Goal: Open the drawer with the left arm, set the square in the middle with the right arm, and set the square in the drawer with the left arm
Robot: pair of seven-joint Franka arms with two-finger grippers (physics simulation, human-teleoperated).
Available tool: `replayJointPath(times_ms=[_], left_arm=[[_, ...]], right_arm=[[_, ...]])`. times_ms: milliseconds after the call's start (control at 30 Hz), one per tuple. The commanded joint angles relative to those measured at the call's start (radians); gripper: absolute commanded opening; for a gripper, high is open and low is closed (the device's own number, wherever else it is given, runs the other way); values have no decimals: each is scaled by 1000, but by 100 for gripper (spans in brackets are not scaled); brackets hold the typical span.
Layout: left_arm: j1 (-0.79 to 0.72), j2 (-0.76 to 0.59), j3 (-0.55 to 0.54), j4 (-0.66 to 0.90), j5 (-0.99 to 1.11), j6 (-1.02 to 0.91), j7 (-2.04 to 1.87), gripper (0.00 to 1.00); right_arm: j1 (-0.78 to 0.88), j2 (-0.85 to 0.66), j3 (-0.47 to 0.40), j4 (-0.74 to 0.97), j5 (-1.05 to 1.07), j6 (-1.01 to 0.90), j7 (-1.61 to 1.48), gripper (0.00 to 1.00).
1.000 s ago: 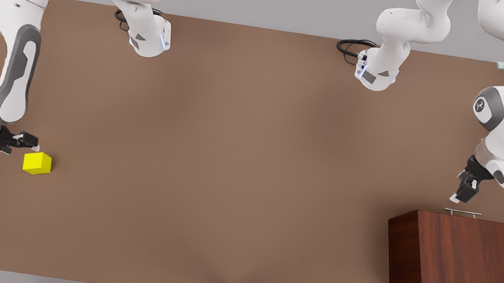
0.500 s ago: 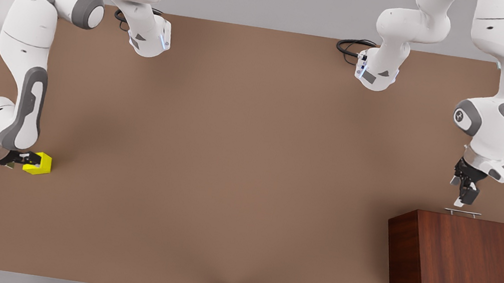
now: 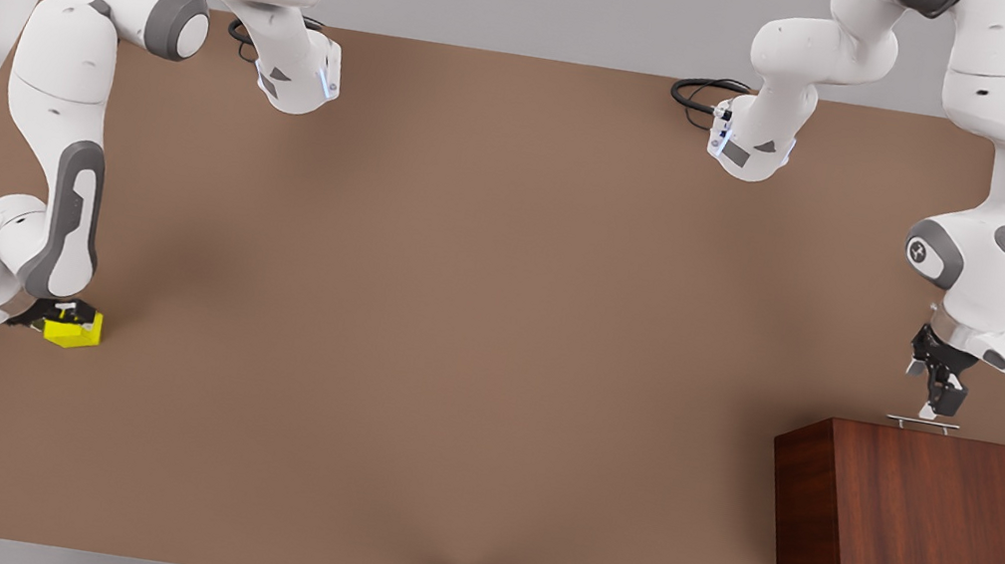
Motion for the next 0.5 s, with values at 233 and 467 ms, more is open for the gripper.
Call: replayJointPath(times_ms=[233,467], left_arm=[[14,54,0,3,-12,60,0,100],[14,82,0,13,-13,66,-2,100]], right_arm=[[3,3,2,-14,63,-2,4,60],[-2,-155,107,-118,37,-6,18,60]])
